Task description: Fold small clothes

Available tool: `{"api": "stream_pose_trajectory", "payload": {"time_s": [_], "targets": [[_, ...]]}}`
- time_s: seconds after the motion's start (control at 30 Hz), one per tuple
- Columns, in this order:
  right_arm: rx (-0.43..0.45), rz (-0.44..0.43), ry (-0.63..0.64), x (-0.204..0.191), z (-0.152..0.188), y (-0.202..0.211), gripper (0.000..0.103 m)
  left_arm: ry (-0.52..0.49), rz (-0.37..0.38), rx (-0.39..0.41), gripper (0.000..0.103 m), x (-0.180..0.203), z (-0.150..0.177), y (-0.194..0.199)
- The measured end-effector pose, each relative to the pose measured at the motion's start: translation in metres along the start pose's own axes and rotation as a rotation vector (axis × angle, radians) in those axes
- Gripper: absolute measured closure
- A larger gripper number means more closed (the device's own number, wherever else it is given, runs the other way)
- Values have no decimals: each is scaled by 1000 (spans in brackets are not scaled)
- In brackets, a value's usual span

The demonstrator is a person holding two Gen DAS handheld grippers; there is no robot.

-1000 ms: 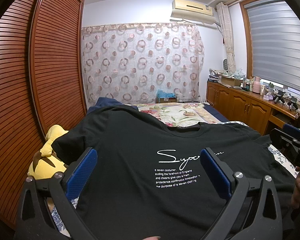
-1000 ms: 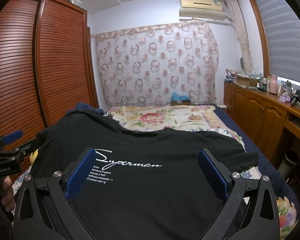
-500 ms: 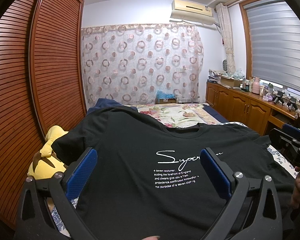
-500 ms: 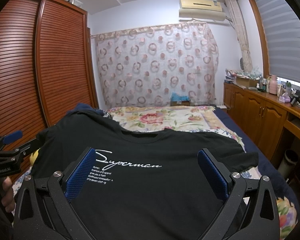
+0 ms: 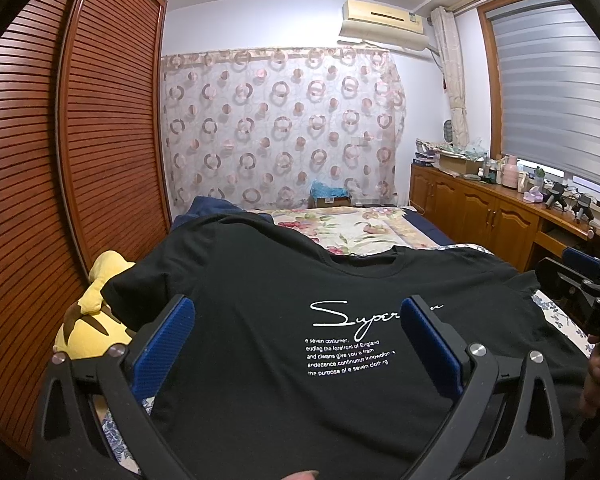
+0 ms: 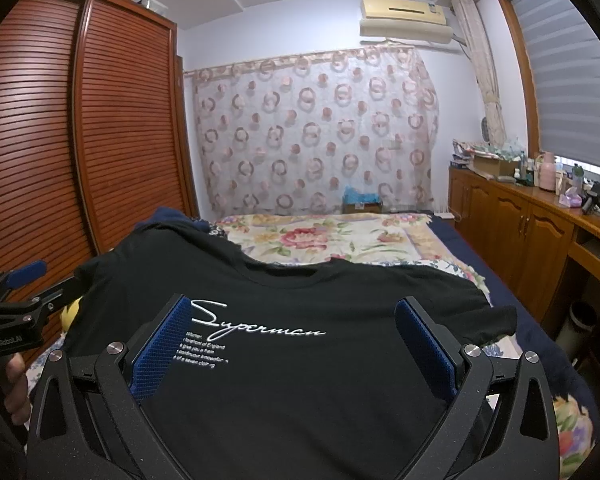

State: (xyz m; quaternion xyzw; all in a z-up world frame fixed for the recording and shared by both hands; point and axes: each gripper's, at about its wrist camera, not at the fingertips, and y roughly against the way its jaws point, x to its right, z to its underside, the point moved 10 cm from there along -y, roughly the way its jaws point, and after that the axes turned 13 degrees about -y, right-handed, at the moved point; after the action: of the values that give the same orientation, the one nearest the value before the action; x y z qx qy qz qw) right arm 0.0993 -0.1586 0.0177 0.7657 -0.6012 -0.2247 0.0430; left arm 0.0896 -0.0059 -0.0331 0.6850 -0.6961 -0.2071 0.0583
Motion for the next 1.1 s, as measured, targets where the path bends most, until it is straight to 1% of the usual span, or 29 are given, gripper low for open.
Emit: {"api": "stream_pose_trajectory", "payload": {"time_s": [0.1, 0.23, 0.3, 0.43, 0.53, 0.8, 1.03, 1.1], "targets": [[-10, -6, -2, 1, 2, -5, 0, -4, 7, -10, 0, 0, 1, -2], [-34, -33, 10, -8, 7, -10, 0, -5, 7, -27, 0, -8, 8, -5], [-41, -45, 28, -20, 12, -9, 0, 1, 1, -41, 0, -18, 14, -12], [-66, -72, 54, -28, 18, -19, 0, 8, -14, -60, 0, -34, 22, -18], [-87, -92, 87, -38, 23, -29, 0, 3, -39, -70, 0, -50, 27, -26], [-144, -159, 149, -63, 22, -70, 0, -7, -73, -120, 0, -95, 39, -52], [-215, -198, 169, -81, 33, -105, 0, 43, -76, -173, 0, -141, 54, -74], [-239, -209, 182, -87, 38, -117, 0, 52, -84, -183, 4, -149, 56, -77]]}}
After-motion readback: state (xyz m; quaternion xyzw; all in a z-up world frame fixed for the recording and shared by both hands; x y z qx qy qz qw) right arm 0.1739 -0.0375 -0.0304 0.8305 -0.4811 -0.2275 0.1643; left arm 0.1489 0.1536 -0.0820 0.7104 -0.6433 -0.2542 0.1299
